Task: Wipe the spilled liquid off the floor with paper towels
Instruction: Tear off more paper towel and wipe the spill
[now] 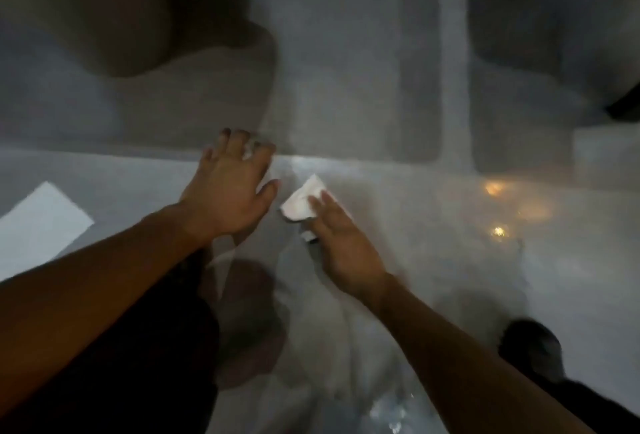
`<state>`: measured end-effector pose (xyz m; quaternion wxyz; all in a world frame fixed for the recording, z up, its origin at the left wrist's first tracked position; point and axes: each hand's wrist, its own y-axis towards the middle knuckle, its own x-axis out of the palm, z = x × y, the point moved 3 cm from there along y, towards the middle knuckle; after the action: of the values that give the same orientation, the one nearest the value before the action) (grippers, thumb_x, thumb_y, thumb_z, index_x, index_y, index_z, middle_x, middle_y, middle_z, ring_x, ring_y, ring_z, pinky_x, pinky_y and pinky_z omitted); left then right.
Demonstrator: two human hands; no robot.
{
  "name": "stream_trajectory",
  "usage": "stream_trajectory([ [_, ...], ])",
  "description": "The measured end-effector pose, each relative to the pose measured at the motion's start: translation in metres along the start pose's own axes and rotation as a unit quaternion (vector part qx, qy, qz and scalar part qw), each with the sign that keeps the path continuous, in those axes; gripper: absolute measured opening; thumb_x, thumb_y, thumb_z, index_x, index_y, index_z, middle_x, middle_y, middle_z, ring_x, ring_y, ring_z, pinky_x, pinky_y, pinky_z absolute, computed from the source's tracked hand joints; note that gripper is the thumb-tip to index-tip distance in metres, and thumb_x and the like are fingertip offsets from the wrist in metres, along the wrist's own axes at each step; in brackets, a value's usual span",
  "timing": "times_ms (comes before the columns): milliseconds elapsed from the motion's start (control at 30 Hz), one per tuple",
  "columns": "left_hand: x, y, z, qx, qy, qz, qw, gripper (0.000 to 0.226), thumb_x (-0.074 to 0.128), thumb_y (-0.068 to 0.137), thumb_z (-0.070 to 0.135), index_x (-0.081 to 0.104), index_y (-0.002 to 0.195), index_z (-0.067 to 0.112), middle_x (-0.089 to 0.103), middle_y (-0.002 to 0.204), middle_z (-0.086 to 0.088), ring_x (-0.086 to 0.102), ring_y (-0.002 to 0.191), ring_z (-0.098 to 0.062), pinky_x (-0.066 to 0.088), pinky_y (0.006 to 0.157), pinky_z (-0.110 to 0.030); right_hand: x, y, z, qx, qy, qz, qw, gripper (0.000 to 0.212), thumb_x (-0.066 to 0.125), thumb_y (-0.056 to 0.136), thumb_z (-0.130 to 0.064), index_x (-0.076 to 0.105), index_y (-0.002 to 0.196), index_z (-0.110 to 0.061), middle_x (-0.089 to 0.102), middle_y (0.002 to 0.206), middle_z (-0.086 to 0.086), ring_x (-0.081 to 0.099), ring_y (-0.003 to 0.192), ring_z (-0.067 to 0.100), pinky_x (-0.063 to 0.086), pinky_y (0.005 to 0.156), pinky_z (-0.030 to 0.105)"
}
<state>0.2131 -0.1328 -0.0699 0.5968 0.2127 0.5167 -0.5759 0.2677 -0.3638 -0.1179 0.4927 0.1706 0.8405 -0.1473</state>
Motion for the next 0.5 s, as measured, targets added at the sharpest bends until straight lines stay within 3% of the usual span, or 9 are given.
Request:
stream_trajectory([
  [67,0.02,-0.004,0.013,0.013,0.008,-0.01,1.0,0.07,0.041,0.091,0.057,0.05,0.145,0.014,0.047,0.139,-0.032,0.046,0.126,-0.052,0.043,0.104,-0.062,0.007,-0.047,0.003,-0.045,-0.04,-0.025,0.998,0.044,0.056,0.1,-0.013,0.052,0.144,-0.011,0.04,0.157,0.016,0.031,0.149,0.035,0.031,0.12,0.05],
  [167,0.045,-0.024,0.025,0.028,0.026,-0.04,0.998,0.076,0.038,0.091,0.061,0.039,0.153,0.017,0.037,0.146,-0.03,0.039,0.132,-0.051,0.039,0.107,-0.064,-0.003,-0.144,0.031,0.022,-0.082,-0.03,0.996,0.047,0.056,0.098,-0.016,0.05,0.144,-0.008,0.037,0.158,0.018,0.031,0.148,0.038,0.026,0.121,0.05],
  [233,0.053,-0.038,0.027,0.057,0.045,-0.055,0.996,0.076,0.034,0.091,0.062,0.031,0.155,0.021,0.028,0.152,-0.027,0.028,0.141,-0.051,0.034,0.111,-0.068,-0.018,-0.207,0.058,0.136,-0.106,0.011,0.985,0.049,0.052,0.101,-0.025,0.045,0.144,-0.003,0.039,0.154,0.025,0.032,0.146,0.04,0.028,0.119,0.053],
  [300,0.058,-0.047,0.027,0.077,0.072,-0.074,0.992,0.076,0.029,0.093,0.065,0.026,0.157,0.024,0.016,0.16,-0.028,0.013,0.149,-0.053,0.024,0.114,-0.071,-0.033,-0.245,0.083,0.297,-0.095,0.058,0.948,0.064,0.033,0.107,-0.045,0.036,0.149,0.003,0.036,0.155,0.029,0.026,0.147,0.043,0.022,0.121,0.051],
  [400,0.067,-0.051,0.025,0.055,0.095,-0.082,0.991,0.079,0.019,0.094,0.072,0.013,0.162,0.031,-0.004,0.166,-0.028,-0.007,0.153,-0.049,0.007,0.119,-0.066,-0.037,-0.227,0.094,0.451,-0.047,0.102,0.886,0.075,0.021,0.106,-0.05,0.024,0.152,0.009,0.017,0.161,0.032,0.012,0.151,0.048,0.017,0.122,0.057],
  [433,0.071,-0.052,0.024,0.044,0.097,-0.086,0.991,0.08,0.016,0.094,0.074,0.007,0.163,0.033,-0.009,0.167,-0.027,-0.013,0.154,-0.046,0.001,0.12,-0.063,-0.031,-0.209,0.086,0.46,-0.033,0.114,0.88,0.075,0.023,0.106,-0.049,0.024,0.152,0.009,0.016,0.161,0.032,0.012,0.151,0.048,0.017,0.122,0.057],
  [500,0.075,-0.053,0.024,0.039,0.1,-0.089,0.99,0.083,0.014,0.094,0.077,-0.002,0.163,0.033,-0.016,0.167,-0.025,-0.021,0.153,-0.04,-0.005,0.121,-0.06,-0.015,-0.176,0.049,0.383,-0.028,0.114,0.916,0.07,0.03,0.105,-0.048,0.03,0.151,0.005,0.022,0.16,0.032,0.017,0.15,0.047,0.018,0.123,0.054],
])
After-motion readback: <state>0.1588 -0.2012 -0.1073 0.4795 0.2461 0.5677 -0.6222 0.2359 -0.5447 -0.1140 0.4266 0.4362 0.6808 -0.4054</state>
